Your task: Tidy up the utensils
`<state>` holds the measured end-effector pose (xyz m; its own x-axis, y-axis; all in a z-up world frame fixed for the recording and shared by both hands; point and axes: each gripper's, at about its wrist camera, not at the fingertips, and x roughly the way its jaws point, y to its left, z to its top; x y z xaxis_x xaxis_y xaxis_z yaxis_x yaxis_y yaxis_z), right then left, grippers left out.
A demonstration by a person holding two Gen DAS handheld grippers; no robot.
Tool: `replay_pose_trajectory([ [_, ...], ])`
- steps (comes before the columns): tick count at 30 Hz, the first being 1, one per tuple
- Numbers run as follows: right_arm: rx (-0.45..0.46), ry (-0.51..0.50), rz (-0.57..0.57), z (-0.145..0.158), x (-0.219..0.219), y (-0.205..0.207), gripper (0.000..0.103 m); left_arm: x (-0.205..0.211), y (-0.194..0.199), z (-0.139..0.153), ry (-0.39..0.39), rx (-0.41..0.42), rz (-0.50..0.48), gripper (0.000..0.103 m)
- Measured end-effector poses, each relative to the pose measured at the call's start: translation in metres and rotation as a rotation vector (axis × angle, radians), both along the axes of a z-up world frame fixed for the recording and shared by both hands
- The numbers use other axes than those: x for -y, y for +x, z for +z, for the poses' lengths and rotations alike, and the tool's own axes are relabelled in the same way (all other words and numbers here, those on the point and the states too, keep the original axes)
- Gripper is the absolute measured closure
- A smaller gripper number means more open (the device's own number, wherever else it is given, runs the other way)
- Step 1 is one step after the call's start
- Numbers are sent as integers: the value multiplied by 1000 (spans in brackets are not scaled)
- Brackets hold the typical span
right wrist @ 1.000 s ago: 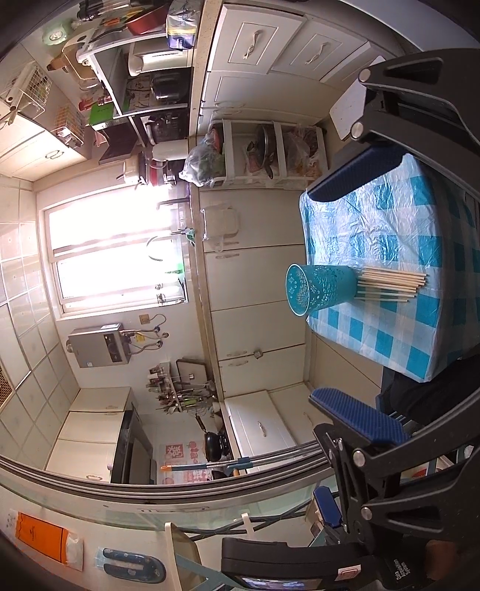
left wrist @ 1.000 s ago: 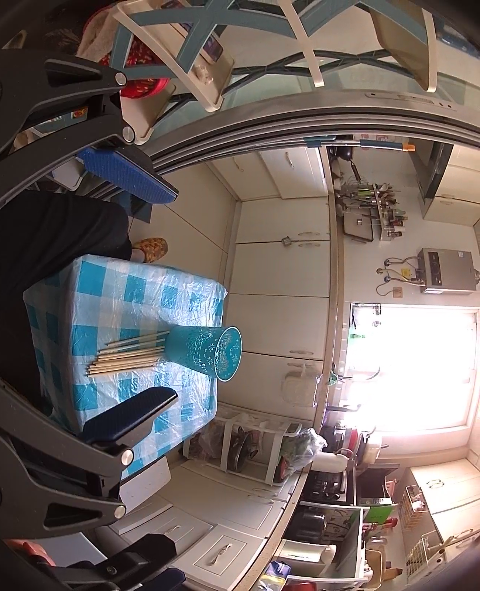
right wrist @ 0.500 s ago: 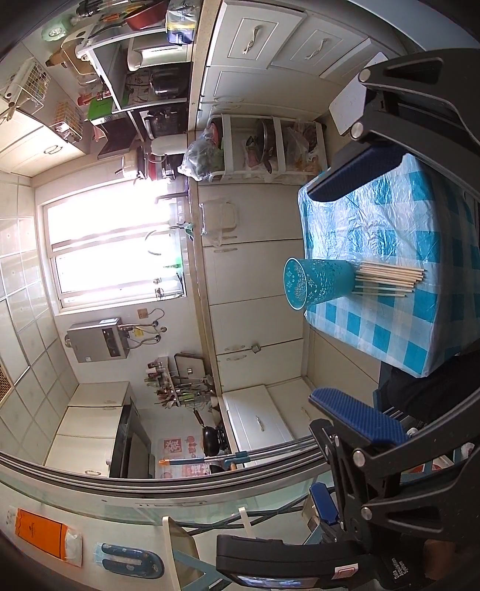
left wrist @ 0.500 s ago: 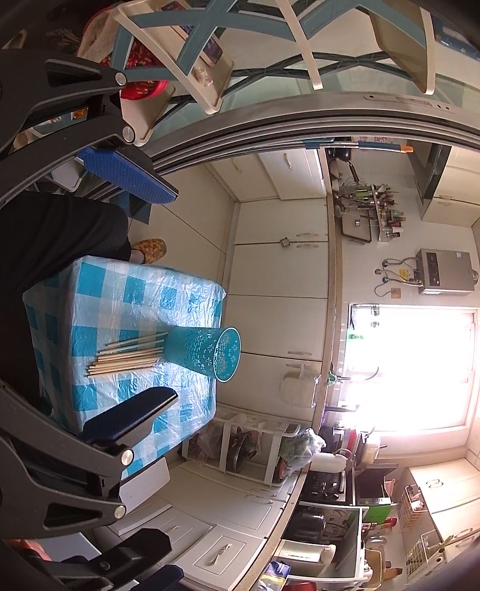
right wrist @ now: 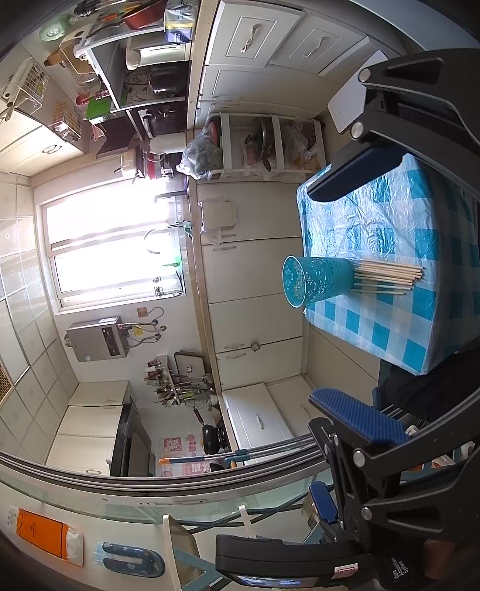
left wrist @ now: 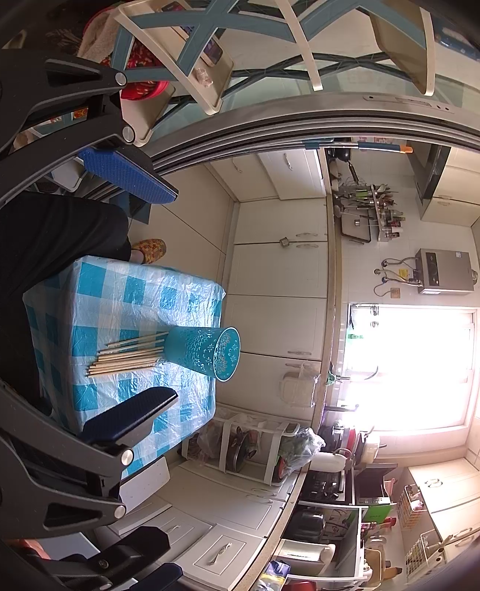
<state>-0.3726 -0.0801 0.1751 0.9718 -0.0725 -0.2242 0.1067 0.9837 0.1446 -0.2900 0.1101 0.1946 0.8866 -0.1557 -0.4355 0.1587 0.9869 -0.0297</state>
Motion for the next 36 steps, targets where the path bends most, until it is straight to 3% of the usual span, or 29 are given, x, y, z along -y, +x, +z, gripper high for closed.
replay_pose_trajectory([
  [13, -18, -13, 4, -2, -4, 5, 6, 1, 2, -5, 5, -16, -2, 8],
  [19, -132, 14, -9, -28, 17, 47, 6, 15, 48, -33, 15, -126, -46, 8],
  [25, -329, 55, 0, -89, 44, 122, 7, 21, 120, -86, 4, -305, -67, 8],
  [26, -364, 65, 9, -102, 48, 136, 9, 22, 130, -95, 8, -326, -65, 8],
  [36, -628, 154, 63, -209, 75, 245, 67, 46, 213, -166, 32, -456, -74, 8],
])
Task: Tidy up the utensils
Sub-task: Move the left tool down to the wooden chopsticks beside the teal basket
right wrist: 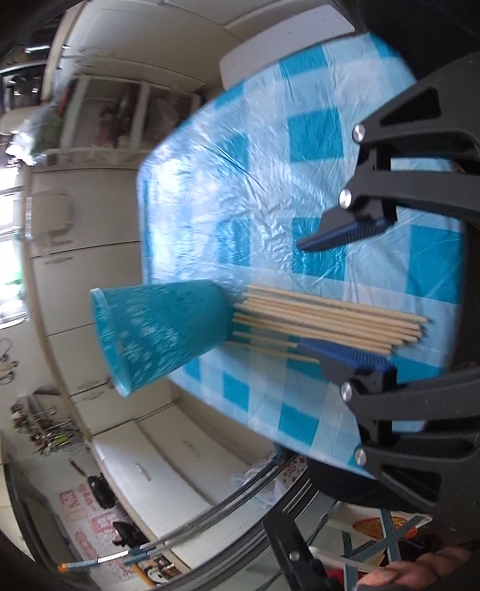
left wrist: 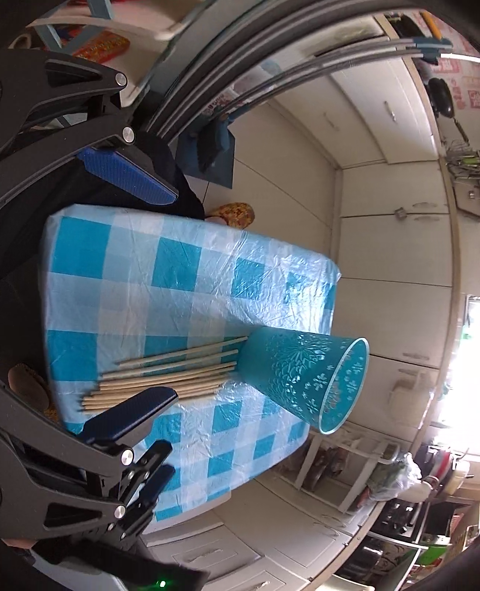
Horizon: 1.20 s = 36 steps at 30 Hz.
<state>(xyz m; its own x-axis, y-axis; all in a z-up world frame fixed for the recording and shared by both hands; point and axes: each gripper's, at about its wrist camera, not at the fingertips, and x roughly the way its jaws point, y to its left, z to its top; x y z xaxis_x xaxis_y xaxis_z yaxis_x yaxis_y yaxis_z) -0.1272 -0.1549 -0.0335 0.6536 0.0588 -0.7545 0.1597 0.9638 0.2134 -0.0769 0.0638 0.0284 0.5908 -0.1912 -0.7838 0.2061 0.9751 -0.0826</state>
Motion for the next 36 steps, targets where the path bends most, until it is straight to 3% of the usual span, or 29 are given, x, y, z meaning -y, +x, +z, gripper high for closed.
replay_pose_trajectory([
  [3, -45, 25, -1, -21, 4, 21, 74, 11, 18, -17, 21, -21, -10, 8],
  [7, -67, 23, 14, -30, 3, 36, 76, 21, 41, -38, 38, -58, -13, 8],
  [19, -86, -93, 90, -42, 11, 64, 94, 62, 97, -82, 94, -109, -35, 9],
  [24, -87, -112, 135, -42, 23, 68, 94, 82, 127, -106, 144, -144, -26, 20],
  [33, -51, -32, 118, -47, 33, 68, 94, 104, 148, -119, 189, -146, -36, 35],
  [35, -48, -22, 118, -48, 37, 70, 94, 108, 148, -117, 181, -140, -56, 47],
  [36, -47, -20, 118, -48, 38, 71, 94, 109, 149, -117, 168, -144, -69, 59],
])
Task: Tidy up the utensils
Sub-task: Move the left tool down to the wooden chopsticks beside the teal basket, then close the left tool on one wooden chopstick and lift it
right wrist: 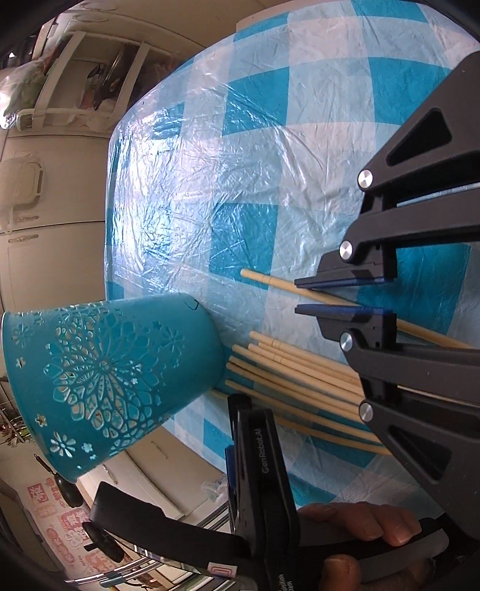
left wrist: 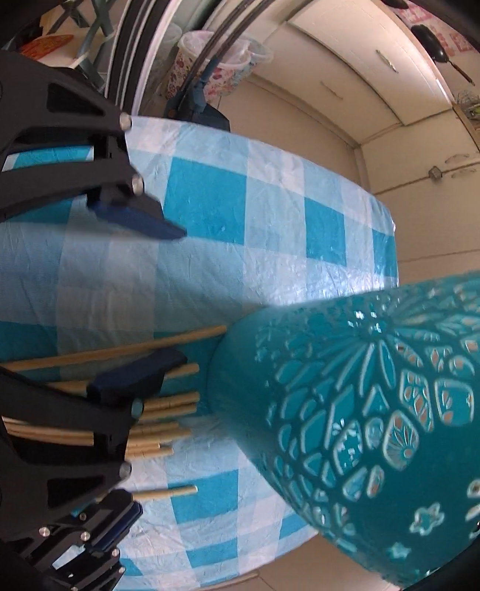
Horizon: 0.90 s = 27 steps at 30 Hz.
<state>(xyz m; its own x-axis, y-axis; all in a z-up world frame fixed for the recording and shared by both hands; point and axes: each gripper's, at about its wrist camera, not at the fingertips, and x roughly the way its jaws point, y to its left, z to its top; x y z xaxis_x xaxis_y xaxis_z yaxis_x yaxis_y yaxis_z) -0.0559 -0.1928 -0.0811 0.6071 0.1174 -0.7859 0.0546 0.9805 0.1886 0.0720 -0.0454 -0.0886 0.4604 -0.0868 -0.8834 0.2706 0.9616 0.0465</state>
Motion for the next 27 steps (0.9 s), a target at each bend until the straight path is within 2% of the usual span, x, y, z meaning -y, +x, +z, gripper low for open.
replay_pose_trajectory([
  [1, 1, 2, -1, 0, -2, -1, 94, 2, -1, 1, -16, -6, -21, 77],
  [3, 3, 7, -2, 0, 0, 0, 94, 6, -3, 2, -21, -15, -50, 96],
  [7, 6, 24, -7, -1, 1, 0, 94, 2, -10, 7, -55, -58, -81, 98],
  [10, 7, 35, -10, -2, 3, 1, 94, -12, -23, 19, -97, -61, -96, 98],
  [12, 9, 37, -10, -2, 2, 1, 93, -23, -34, 36, -134, -51, -107, 98],
  [16, 12, 44, -4, -2, 2, -2, 91, -48, -52, 83, -263, -32, -120, 98],
  [19, 12, 55, -6, -2, 3, -1, 90, -58, -60, 135, -355, 56, -146, 98],
  [22, 14, 62, -4, -2, 3, 0, 89, -55, -61, 197, -451, 205, -173, 98],
  [27, 22, 69, 10, -2, 1, 1, 82, -31, -37, 246, -526, 431, -147, 98],
])
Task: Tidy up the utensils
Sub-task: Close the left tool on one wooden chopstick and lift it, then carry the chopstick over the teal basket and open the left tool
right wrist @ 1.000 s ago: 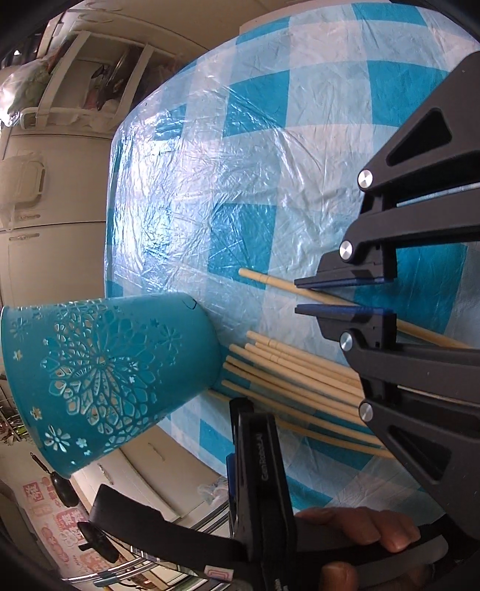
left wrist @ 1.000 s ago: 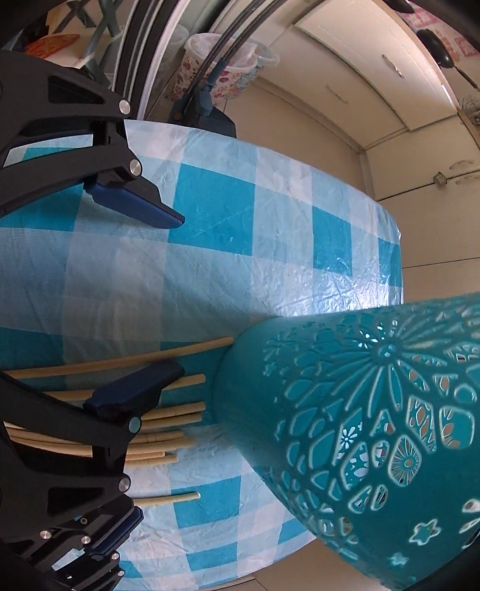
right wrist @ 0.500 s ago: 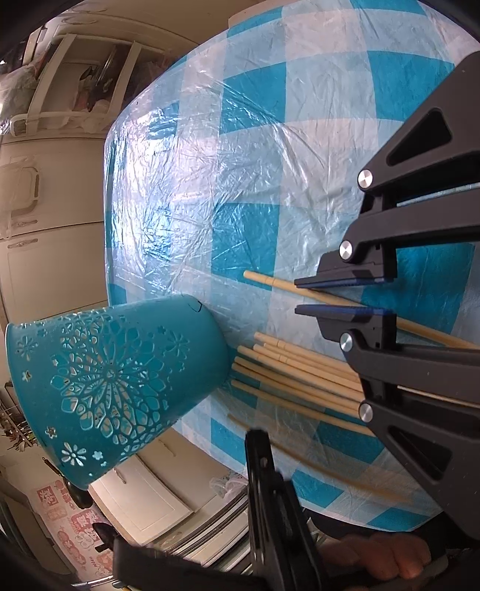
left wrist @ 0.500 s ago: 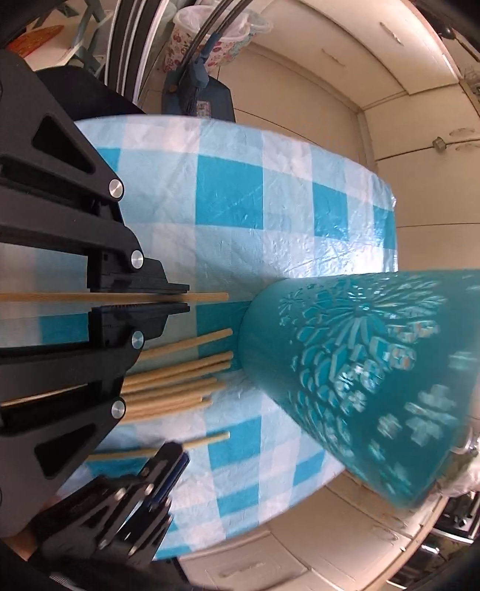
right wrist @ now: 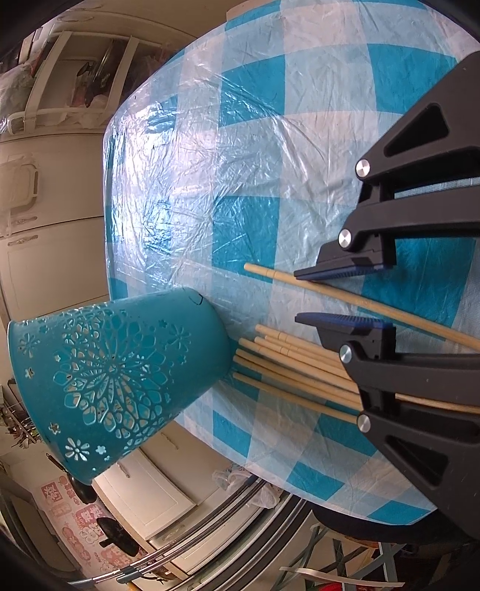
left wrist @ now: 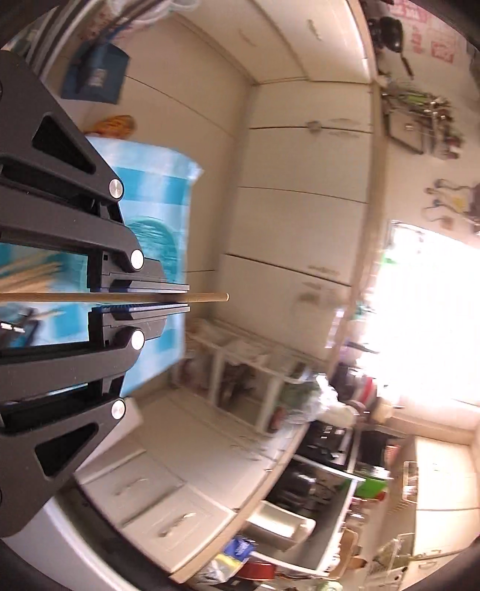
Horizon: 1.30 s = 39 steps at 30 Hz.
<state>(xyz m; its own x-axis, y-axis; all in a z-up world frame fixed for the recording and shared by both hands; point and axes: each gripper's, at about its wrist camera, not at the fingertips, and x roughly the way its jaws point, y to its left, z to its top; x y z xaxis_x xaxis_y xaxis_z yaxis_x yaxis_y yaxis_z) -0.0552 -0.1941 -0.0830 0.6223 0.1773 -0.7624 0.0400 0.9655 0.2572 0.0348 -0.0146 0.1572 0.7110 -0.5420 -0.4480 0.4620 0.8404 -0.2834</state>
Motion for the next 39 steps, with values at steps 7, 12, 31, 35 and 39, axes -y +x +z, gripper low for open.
replay_pose_trajectory([
  [7, 3, 25, 1, 0, 2, 0, 81, 37, 64, -15, 21, 114, 190, 98],
  [12, 5, 27, 6, -1, 1, 0, 78, 50, 84, -38, 60, 106, 229, 98],
  [31, -4, 10, -7, 1, 2, -3, 76, 19, 44, -79, 185, 46, 193, 62],
  [35, -16, -22, -13, 1, -2, -1, 76, -10, 17, -82, 189, 54, 240, 41],
  [39, -18, -91, -20, 1, -10, 4, 76, -37, -8, -100, 213, 33, 276, 31],
])
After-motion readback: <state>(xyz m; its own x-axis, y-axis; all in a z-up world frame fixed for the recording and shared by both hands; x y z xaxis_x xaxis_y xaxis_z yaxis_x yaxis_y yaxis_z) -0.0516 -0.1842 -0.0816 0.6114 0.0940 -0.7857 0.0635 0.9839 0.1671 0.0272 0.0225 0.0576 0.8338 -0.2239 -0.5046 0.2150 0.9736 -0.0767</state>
